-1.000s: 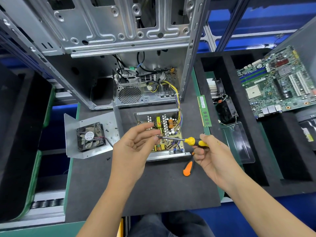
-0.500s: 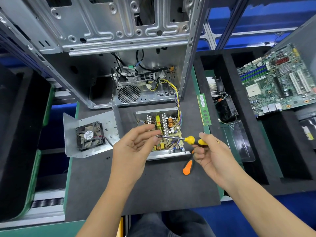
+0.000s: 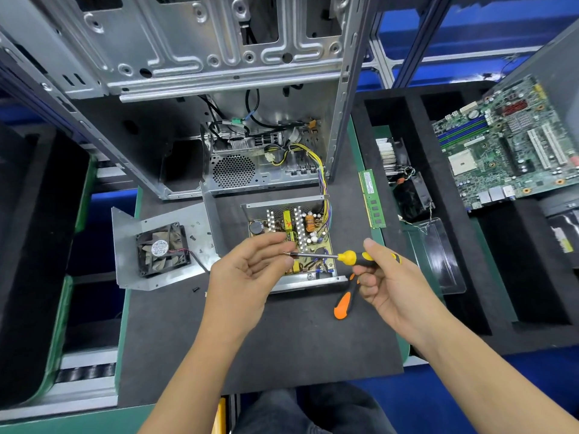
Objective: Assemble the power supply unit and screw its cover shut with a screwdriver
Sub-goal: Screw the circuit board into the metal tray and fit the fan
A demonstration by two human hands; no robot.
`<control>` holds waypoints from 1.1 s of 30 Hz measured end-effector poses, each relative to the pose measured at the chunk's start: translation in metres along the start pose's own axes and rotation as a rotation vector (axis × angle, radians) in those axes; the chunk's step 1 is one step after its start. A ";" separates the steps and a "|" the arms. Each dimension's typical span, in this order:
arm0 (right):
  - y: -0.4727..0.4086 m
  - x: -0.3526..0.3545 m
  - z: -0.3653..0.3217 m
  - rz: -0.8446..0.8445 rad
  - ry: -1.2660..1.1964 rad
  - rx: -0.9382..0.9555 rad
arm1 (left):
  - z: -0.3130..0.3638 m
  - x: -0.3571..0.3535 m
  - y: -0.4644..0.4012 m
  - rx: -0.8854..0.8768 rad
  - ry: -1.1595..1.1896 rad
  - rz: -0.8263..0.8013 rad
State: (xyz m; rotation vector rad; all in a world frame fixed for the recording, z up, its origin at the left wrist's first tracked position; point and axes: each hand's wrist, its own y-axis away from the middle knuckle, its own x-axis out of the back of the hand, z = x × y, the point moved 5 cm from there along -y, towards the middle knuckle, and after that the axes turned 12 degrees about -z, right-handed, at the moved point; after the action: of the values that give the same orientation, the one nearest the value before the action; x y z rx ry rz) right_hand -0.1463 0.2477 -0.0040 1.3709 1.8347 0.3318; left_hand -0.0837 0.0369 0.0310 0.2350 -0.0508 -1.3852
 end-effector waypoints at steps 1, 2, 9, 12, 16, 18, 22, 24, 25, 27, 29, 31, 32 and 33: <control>-0.001 0.001 0.001 0.004 -0.004 -0.002 | -0.002 0.000 -0.001 0.007 0.003 0.001; -0.001 0.002 0.001 0.008 -0.012 -0.003 | -0.003 -0.001 -0.001 0.014 0.010 0.000; -0.006 0.011 -0.001 0.016 -0.052 0.011 | -0.009 0.003 -0.005 0.006 0.041 -0.009; -0.009 0.019 -0.001 0.039 -0.077 0.005 | -0.011 0.009 -0.008 0.010 -0.014 0.011; -0.010 0.038 -0.003 0.102 -0.124 0.028 | -0.002 0.011 -0.025 -0.048 -0.320 0.077; -0.008 0.049 -0.006 0.142 -0.144 0.045 | 0.012 0.001 -0.047 -0.162 -0.630 0.109; -0.008 0.072 -0.007 0.227 -0.180 0.074 | 0.021 -0.034 -0.117 -0.004 -1.129 0.023; -0.008 0.080 -0.007 0.248 -0.205 0.084 | 0.015 -0.045 -0.146 0.211 -1.288 -0.028; -0.009 0.083 -0.008 0.250 -0.218 0.088 | 0.012 -0.048 -0.157 0.285 -1.310 -0.046; -0.010 0.088 -0.008 0.248 -0.235 0.096 | 0.002 -0.051 -0.171 0.377 -1.225 -0.108; -0.012 0.091 -0.008 0.246 -0.241 0.104 | -0.009 -0.053 -0.179 0.474 -1.058 -0.184; -0.015 0.093 -0.009 0.251 -0.243 0.114 | -0.012 -0.052 -0.182 0.514 -0.994 -0.206; -0.016 0.094 -0.010 0.256 -0.243 0.120 | -0.011 -0.050 -0.184 0.513 -1.005 -0.200; -0.017 0.095 -0.011 0.264 -0.240 0.126 | -0.009 -0.049 -0.185 0.508 -1.027 -0.196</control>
State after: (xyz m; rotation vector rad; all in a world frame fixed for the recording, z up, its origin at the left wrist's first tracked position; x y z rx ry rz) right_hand -0.1744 0.3286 -0.0497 1.6683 1.5016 0.1787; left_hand -0.2703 0.0552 -0.0085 -0.0789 -1.2648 -1.5438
